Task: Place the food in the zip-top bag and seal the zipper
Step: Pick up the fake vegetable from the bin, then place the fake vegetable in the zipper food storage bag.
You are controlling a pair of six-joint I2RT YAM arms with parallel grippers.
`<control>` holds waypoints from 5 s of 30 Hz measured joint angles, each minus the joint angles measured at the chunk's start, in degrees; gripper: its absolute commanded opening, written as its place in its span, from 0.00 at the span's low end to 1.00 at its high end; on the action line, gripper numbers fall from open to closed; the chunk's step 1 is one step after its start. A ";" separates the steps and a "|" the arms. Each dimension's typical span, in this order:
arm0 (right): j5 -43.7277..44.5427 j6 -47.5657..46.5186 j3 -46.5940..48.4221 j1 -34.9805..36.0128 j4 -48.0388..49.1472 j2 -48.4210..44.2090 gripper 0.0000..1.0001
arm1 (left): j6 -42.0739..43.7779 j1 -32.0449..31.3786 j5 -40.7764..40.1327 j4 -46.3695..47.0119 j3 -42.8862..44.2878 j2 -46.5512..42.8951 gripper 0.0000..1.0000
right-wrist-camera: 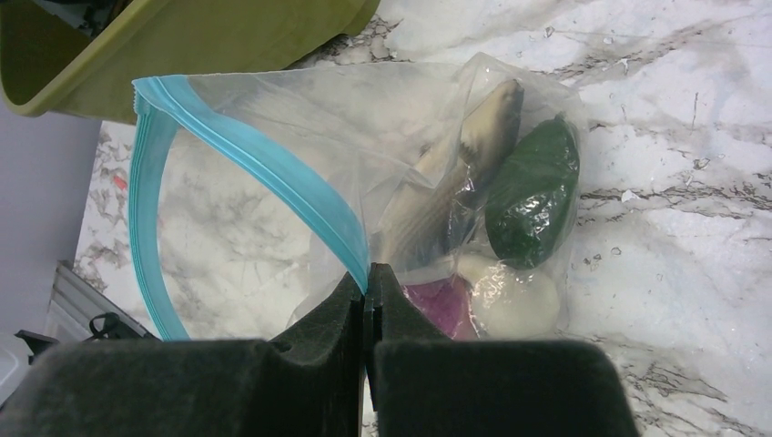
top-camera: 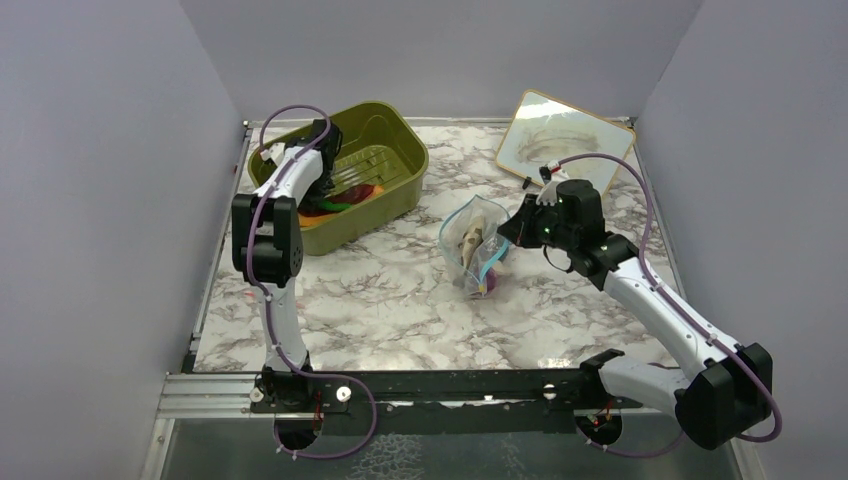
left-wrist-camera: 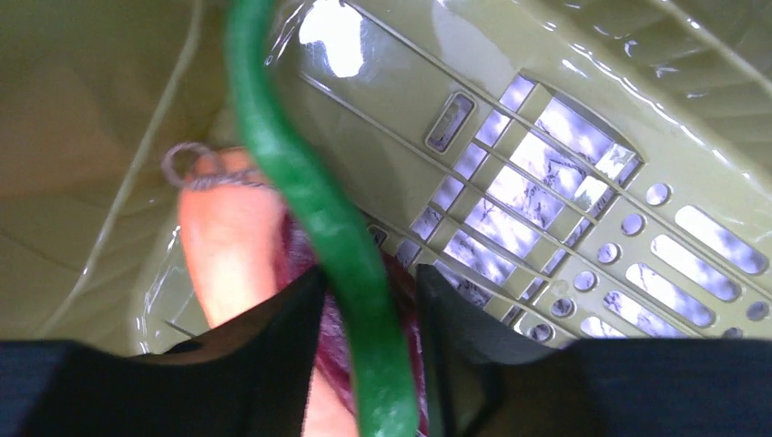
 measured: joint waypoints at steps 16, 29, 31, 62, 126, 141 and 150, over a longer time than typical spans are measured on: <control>1.40 -0.13 1.09 -0.02 -1.53 0.00 0.01 | -0.52 0.11 2.32 0.02 4.13 1.86 0.00; 2.43 0.15 4.63 0.00 -4.96 0.42 0.01 | 3.48 -0.66 4.87 2.93 4.13 -4.44 0.00; 2.49 0.74 4.68 0.00 -5.38 0.33 0.01 | 4.46 -1.07 5.20 3.91 4.13 -5.64 0.00; 1.18 11.30 12.28 -0.02 -11.72 2.25 0.01 | 37.09 -10.95 11.63 33.64 6.84 -15.96 0.04; -3.39 29.20 2.99 0.00 8.39 1.18 0.01 | 37.46 -35.67 42.03 105.96 -43.19 -30.93 0.09; -2.91 29.07 2.99 0.00 10.16 1.88 0.01 | 35.85 -35.69 42.01 109.57 -52.41 -32.79 0.52; -2.84 28.85 3.13 0.00 10.64 3.61 0.01 | 36.35 -35.67 42.03 106.47 -55.91 -38.51 0.46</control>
